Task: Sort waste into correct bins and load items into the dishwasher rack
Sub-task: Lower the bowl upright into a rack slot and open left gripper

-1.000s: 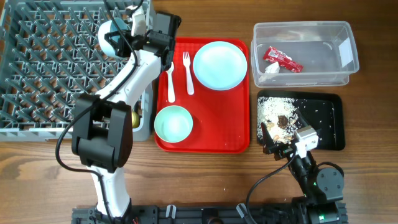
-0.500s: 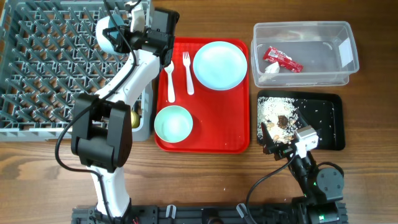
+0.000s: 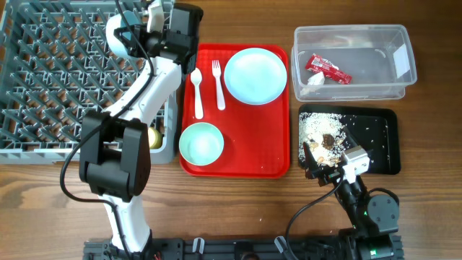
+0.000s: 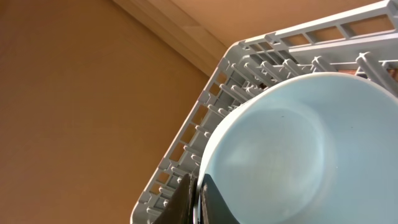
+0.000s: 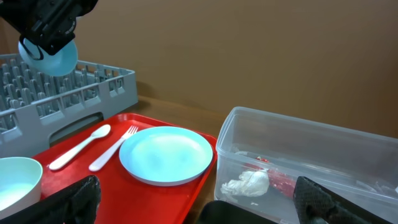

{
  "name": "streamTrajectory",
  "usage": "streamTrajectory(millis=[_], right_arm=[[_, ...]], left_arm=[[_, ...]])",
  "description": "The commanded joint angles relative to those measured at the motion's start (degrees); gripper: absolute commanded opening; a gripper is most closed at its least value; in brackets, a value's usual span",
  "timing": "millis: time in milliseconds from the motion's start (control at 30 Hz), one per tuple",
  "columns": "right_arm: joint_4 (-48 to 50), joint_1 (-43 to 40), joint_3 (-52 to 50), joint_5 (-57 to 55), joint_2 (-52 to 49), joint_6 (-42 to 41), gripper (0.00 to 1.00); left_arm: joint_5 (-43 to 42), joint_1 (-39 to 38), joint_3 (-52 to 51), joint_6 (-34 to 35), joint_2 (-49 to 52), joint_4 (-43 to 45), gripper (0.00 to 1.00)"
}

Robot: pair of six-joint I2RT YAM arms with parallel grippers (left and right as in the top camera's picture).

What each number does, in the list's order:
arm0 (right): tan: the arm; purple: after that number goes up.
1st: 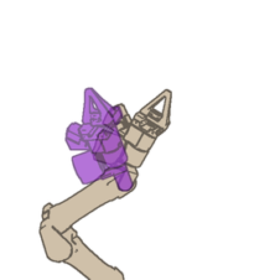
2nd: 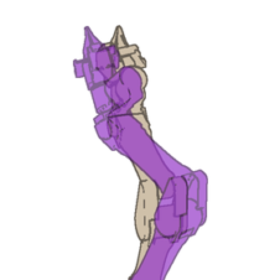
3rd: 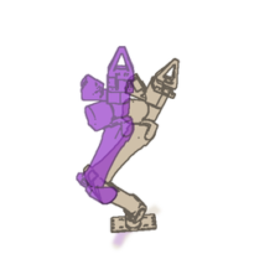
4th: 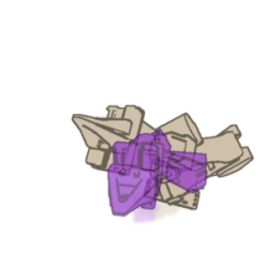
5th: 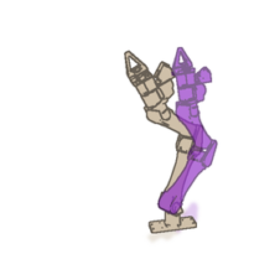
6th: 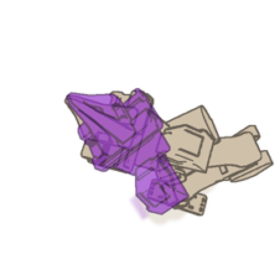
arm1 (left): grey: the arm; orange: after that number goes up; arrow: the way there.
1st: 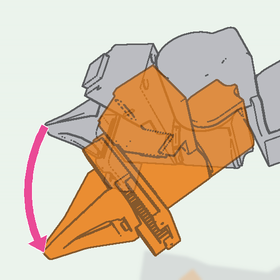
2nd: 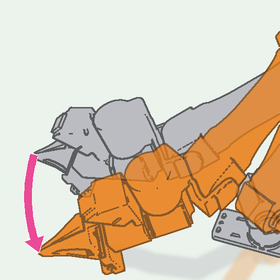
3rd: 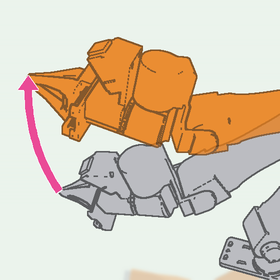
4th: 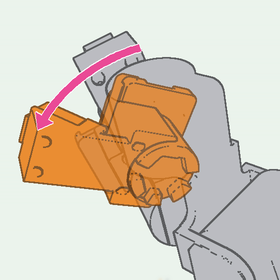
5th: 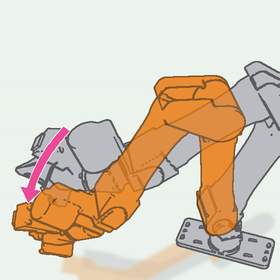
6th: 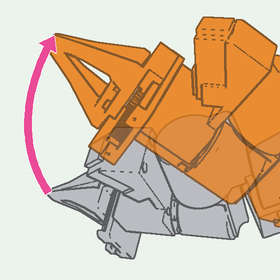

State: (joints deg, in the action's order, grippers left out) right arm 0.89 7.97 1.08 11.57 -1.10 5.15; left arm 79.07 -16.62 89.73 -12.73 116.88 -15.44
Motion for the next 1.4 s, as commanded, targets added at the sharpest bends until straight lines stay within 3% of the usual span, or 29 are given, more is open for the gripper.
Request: streamTrajectory(millis=[0, 1033, 1367], right_arm=[[0.20, -0.33, -0.79, 0.87, 0.83, -0.79, 1.00], [0.20, -0.33, -0.79, 0.87, 0.83, -0.81, 1.00], [0.20, -0.33, -0.79, 0.90, 0.83, -0.79, 1.00]], left_arm=[[1.55, 0.52, 0.15, -0.59, -2.27, 0.24, 0.04], [-0.02, 3.21, 0.11, -3.13, 0.15, -4.07, 0.04], [-1.20, -0.37, 0.11, 3.69, 1.64, -10.45, 0.04]])
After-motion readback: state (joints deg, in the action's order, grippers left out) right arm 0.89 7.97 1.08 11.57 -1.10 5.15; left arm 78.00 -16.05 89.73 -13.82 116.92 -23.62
